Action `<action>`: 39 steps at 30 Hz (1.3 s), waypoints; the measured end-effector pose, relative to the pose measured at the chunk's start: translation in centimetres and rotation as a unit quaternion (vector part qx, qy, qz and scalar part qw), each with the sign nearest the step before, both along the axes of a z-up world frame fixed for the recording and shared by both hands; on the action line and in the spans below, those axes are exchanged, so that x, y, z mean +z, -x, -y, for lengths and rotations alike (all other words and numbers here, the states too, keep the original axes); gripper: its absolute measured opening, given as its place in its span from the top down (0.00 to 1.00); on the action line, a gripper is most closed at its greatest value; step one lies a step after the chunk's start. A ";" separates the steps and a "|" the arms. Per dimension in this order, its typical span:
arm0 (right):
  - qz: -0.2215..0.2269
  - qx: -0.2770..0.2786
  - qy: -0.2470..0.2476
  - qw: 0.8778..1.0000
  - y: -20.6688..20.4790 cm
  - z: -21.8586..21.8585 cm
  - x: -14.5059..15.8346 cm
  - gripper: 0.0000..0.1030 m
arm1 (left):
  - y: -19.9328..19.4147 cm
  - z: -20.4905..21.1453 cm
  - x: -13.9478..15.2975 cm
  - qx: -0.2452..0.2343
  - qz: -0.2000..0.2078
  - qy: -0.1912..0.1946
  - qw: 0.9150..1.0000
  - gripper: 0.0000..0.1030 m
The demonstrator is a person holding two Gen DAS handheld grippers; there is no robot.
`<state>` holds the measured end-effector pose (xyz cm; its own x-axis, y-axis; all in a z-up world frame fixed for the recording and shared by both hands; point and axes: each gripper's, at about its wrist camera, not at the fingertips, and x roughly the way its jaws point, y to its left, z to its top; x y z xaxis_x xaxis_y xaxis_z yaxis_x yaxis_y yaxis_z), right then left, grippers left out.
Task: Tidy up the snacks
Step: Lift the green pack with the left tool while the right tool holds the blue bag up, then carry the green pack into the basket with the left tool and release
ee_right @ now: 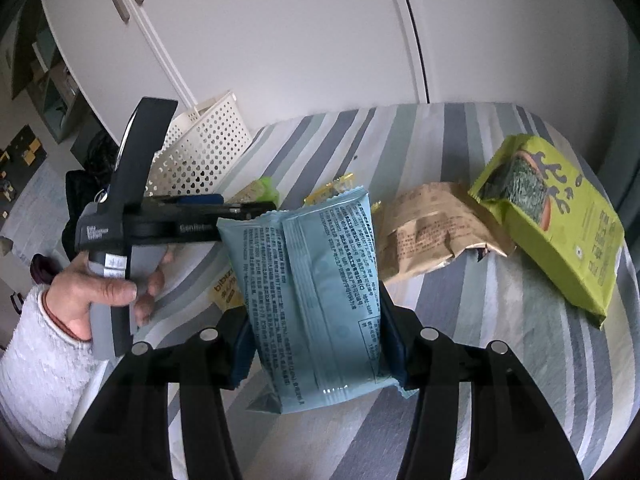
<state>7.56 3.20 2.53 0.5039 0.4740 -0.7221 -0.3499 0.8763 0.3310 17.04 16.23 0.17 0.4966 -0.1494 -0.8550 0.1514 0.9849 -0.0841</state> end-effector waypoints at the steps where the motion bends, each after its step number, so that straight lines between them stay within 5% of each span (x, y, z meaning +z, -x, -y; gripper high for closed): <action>1: 0.000 0.000 -0.001 1.000 0.0 0.0 0.0 0.49 | -0.4 0.1 -0.2 -0.001 -0.007 -0.016 1.000 0.06; 8: 0.000 0.000 -0.001 1.000 0.2 -0.3 -0.1 0.49 | -2.3 -0.5 -1.7 0.007 -0.052 -0.013 0.999 0.06; 12: -0.001 -0.002 -0.001 1.000 0.4 -0.4 -0.1 0.49 | -2.6 -0.9 -1.1 0.011 -0.041 -0.011 0.999 0.25; 14: -0.001 -0.004 -0.003 1.000 0.3 -0.3 0.0 0.49 | -2.0 -0.8 -0.7 0.015 -0.034 -0.001 0.999 0.26; 26: 0.011 -0.017 -0.007 1.000 0.8 0.0 0.7 0.49 | 1.7 -2.1 3.9 0.021 0.043 0.037 0.998 0.27; 39: 0.019 -0.013 -0.002 1.000 1.4 -1.0 1.7 0.49 | 6.3 -4.4 9.9 0.056 0.140 0.036 0.988 0.27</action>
<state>6.20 4.17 4.21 0.5433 0.4636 -0.6999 -0.3402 0.8838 0.3212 10.72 20.62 10.10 0.7285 -0.1368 -0.6713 0.0700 0.9896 -0.1257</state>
